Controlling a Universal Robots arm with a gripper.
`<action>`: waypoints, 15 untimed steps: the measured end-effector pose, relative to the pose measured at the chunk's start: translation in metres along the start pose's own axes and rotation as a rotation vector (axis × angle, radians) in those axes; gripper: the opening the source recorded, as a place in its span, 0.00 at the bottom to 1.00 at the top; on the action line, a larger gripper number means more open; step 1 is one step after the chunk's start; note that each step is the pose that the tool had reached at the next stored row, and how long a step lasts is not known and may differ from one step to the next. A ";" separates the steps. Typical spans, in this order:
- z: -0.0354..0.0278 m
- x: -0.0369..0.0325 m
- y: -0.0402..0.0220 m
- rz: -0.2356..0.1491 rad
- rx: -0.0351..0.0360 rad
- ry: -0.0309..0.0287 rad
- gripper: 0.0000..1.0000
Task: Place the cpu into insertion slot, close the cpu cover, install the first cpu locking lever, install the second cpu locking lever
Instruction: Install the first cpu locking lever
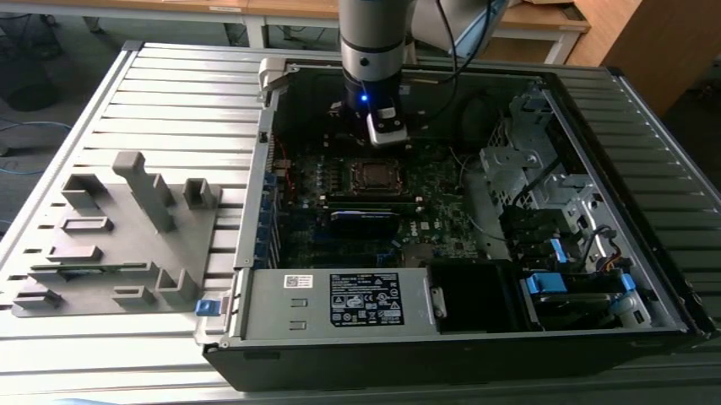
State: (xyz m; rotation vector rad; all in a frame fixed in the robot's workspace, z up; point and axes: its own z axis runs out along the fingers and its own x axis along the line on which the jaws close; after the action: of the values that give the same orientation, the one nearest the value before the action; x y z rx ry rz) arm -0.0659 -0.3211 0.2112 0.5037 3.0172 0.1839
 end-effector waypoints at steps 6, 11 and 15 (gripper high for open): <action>-0.0002 0.0000 0.0000 -0.009 0.0878 -0.0298 0.11; -0.0002 -0.0006 0.0002 -0.010 0.1002 -0.0338 0.11; 0.0007 -0.0081 0.0028 -0.011 0.1002 -0.0335 0.11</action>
State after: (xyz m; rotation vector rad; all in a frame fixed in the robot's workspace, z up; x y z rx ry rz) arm -0.0572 -0.3211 0.2113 0.4931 3.0072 0.0234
